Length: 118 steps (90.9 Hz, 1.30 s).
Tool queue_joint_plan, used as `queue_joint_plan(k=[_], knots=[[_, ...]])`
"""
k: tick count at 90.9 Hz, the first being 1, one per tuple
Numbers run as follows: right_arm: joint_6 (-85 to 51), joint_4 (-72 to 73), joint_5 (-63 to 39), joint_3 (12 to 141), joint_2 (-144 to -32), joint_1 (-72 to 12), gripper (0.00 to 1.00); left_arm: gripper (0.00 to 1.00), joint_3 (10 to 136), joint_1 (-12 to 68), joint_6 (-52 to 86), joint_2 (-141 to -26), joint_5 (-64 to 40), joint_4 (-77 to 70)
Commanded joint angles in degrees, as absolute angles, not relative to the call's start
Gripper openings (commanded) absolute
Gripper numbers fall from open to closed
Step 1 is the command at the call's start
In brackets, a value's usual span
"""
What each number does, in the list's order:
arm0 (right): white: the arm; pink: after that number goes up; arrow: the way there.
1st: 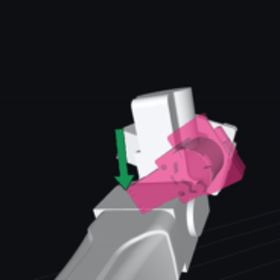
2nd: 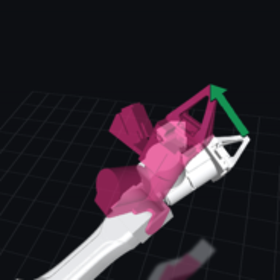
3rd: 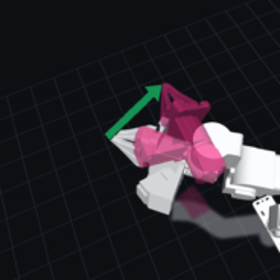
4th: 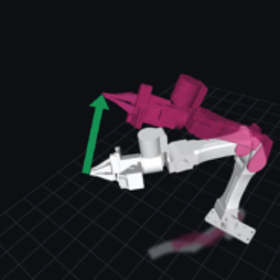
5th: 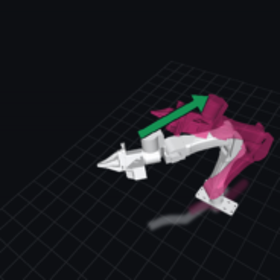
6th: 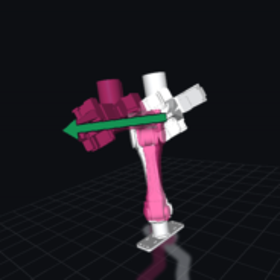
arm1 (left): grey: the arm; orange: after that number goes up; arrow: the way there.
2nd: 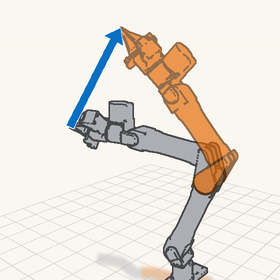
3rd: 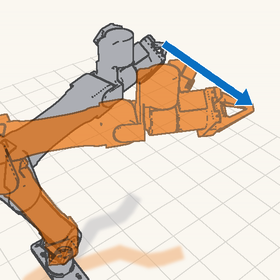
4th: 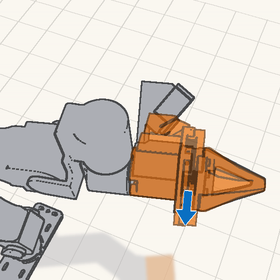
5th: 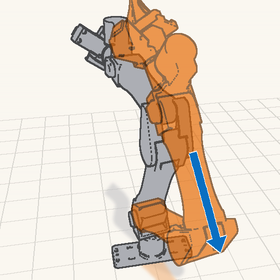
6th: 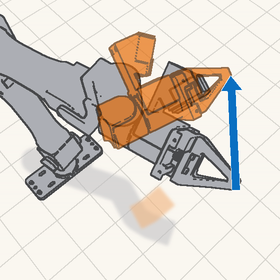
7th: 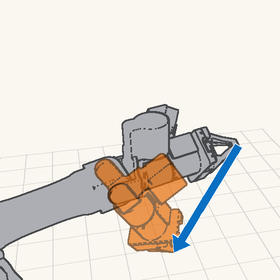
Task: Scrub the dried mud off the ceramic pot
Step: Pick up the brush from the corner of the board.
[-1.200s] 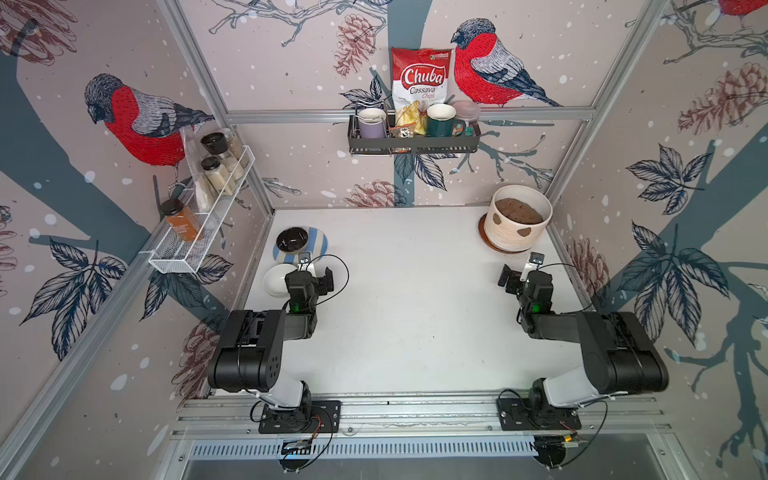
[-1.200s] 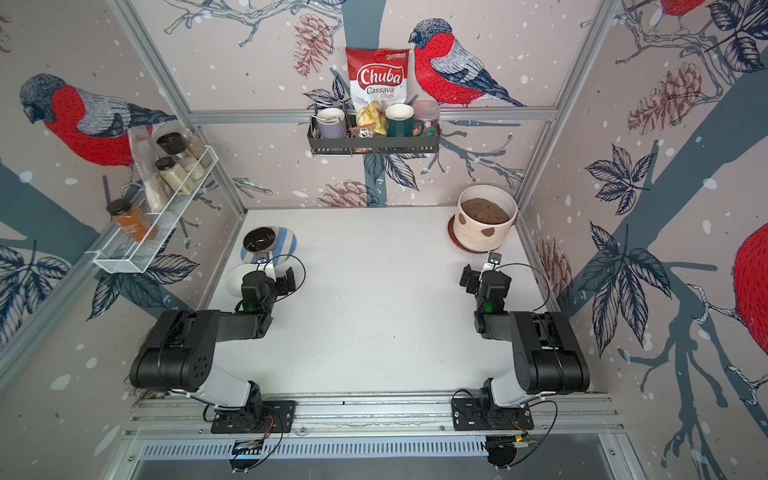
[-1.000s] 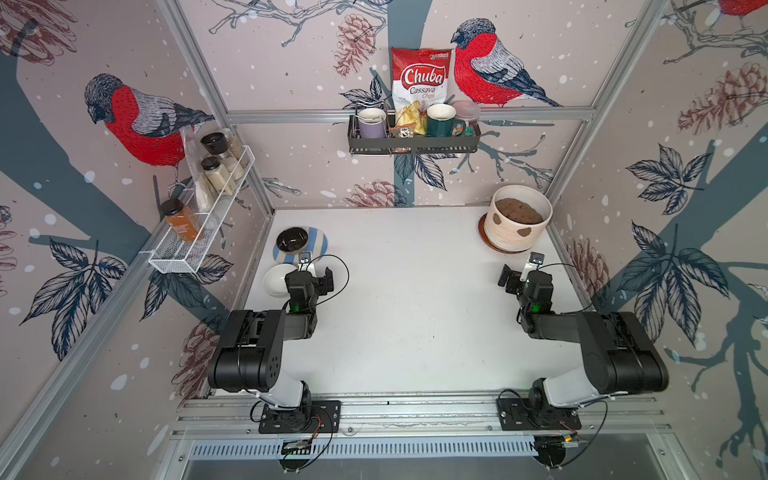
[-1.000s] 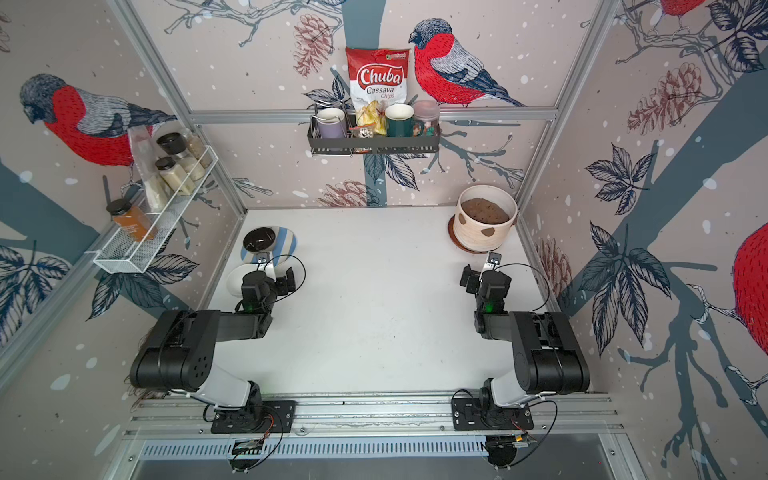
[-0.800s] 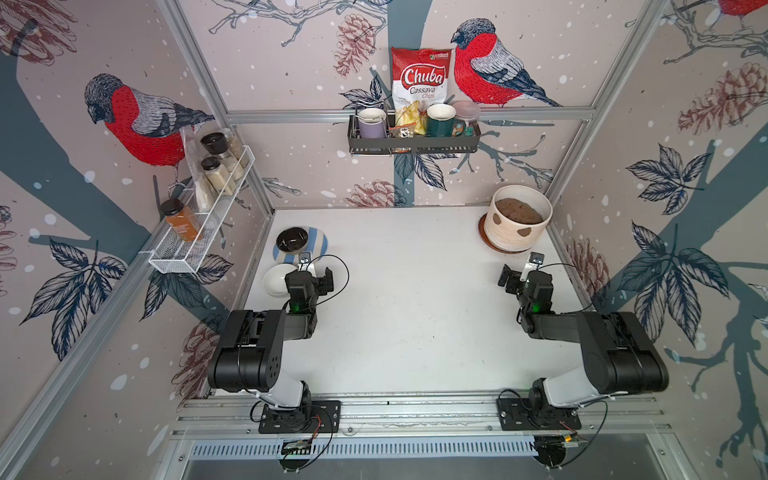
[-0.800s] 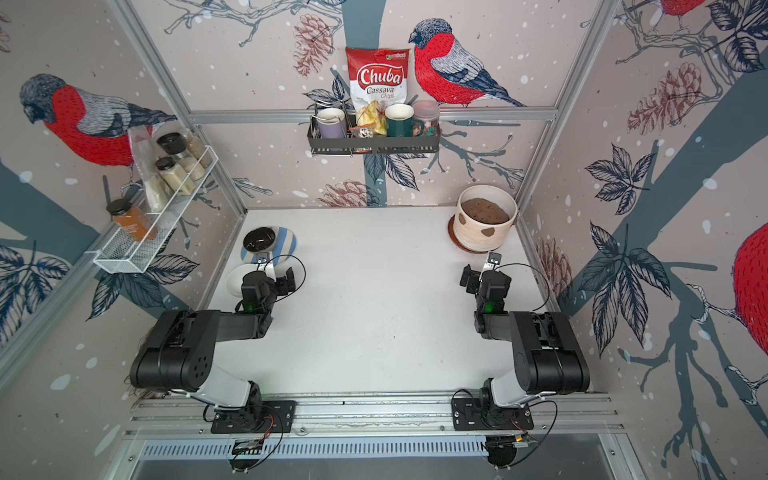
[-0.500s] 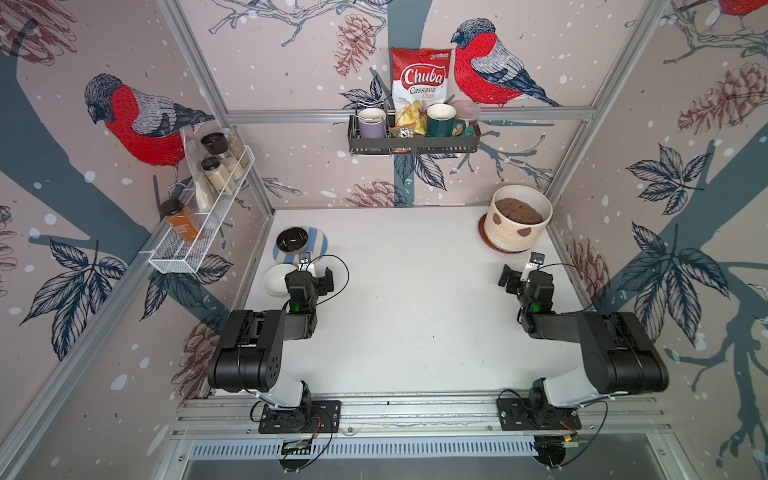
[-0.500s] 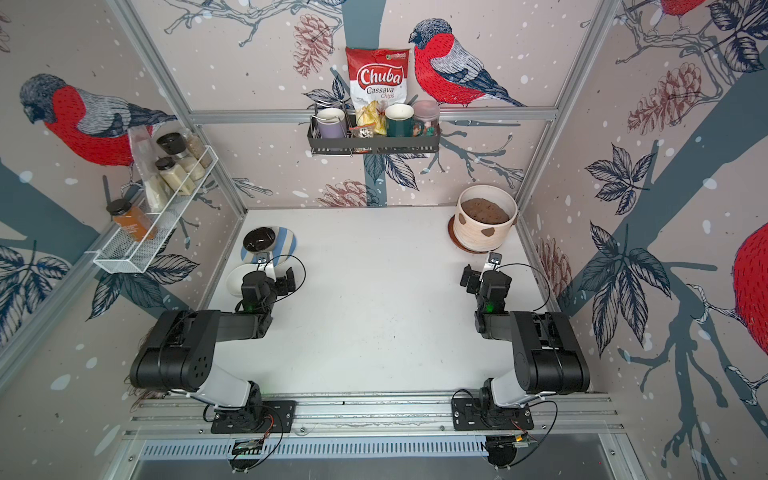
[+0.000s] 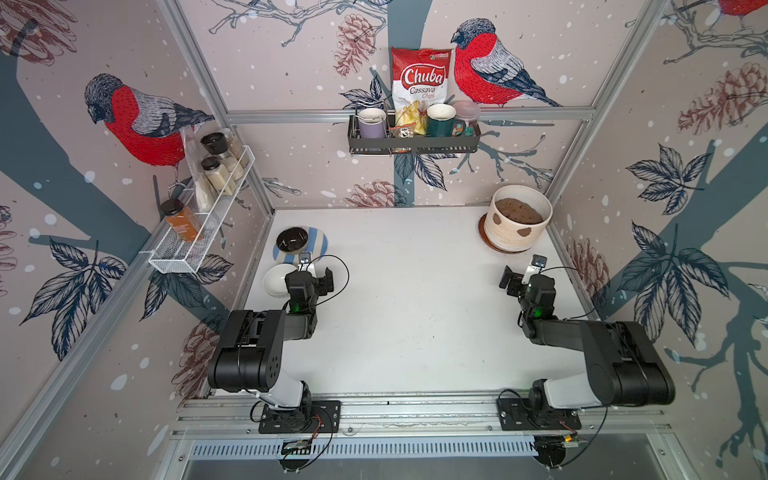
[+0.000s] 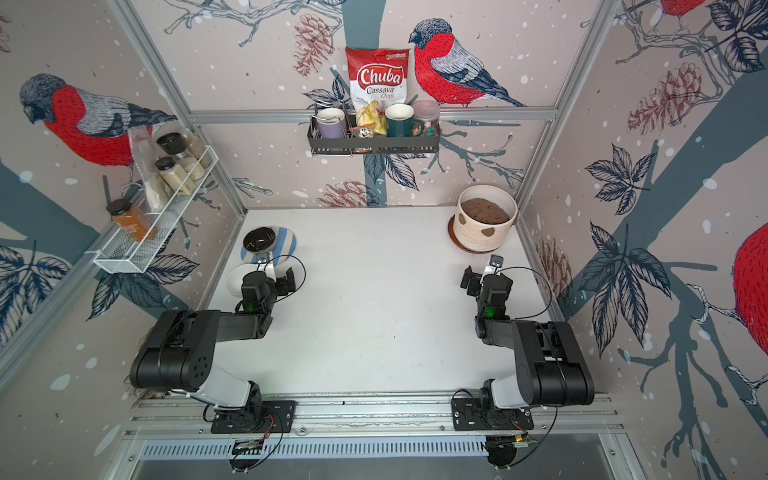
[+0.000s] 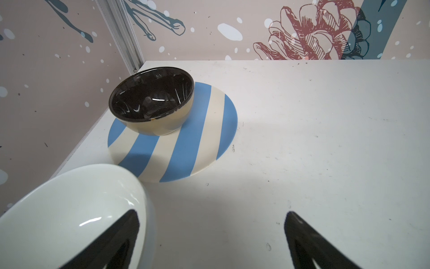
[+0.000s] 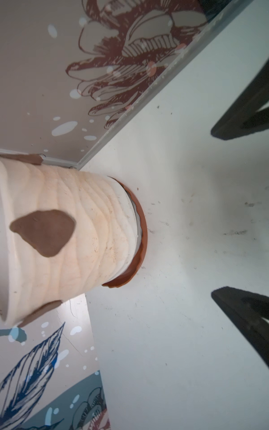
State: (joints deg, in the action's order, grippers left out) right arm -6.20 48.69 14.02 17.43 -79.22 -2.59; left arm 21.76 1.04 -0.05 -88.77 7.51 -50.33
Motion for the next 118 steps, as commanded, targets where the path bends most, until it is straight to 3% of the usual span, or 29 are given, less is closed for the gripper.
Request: queue_joint_plan(k=[1, 12, 20, 44, 52, 65, 74, 91, 110, 118], knots=[[-8.37, 42.89, 18.11, 18.61, -74.64, -3.01, 0.99, 0.97, 19.34, 1.47, -1.23, -88.51, 6.23, -56.18], [-11.45, 36.53, 19.71, 18.33, -69.15, -2.98, 0.99, 0.97, 17.99, 1.46, -0.49, -88.52, 8.40, -58.73], [-12.06, 32.78, 15.13, 18.70, -65.17, -3.27, 0.99, 0.97, 16.52, 1.77, -1.02, -88.57, 7.49, -61.45], [-21.01, 6.92, 16.86, 33.32, -60.99, -8.09, 0.99, 0.97, 13.05, 4.81, -3.32, -83.18, 12.01, -64.51], [-33.28, -3.61, 17.64, 39.67, -60.24, -7.71, 0.99, 0.97, 13.46, 7.92, -6.51, -75.34, 13.35, -57.20], [-38.45, -12.59, 4.86, 49.98, -60.61, -6.99, 0.99, 0.97, 20.93, 9.98, -0.45, -60.03, 13.45, -31.53], [-48.24, -20.61, 4.93, 54.09, -60.64, -5.90, 0.99, 0.97, 26.72, 10.19, 5.85, -54.64, 12.27, -20.82], [-57.32, -23.20, -10.86, 55.30, -63.70, 3.82, 0.99, 0.97, 38.89, 10.20, 19.13, -48.89, 8.10, -6.92], [-50.89, -35.78, 5.65, 63.74, -66.48, -3.29, 0.99, 0.97, 51.25, 10.20, 39.32, -46.04, 15.32, 15.33], [-55.31, -39.75, 17.84, 64.09, -65.38, -8.64, 0.99, 0.97, 49.76, 10.16, 36.58, -45.02, 6.10, 10.50]])
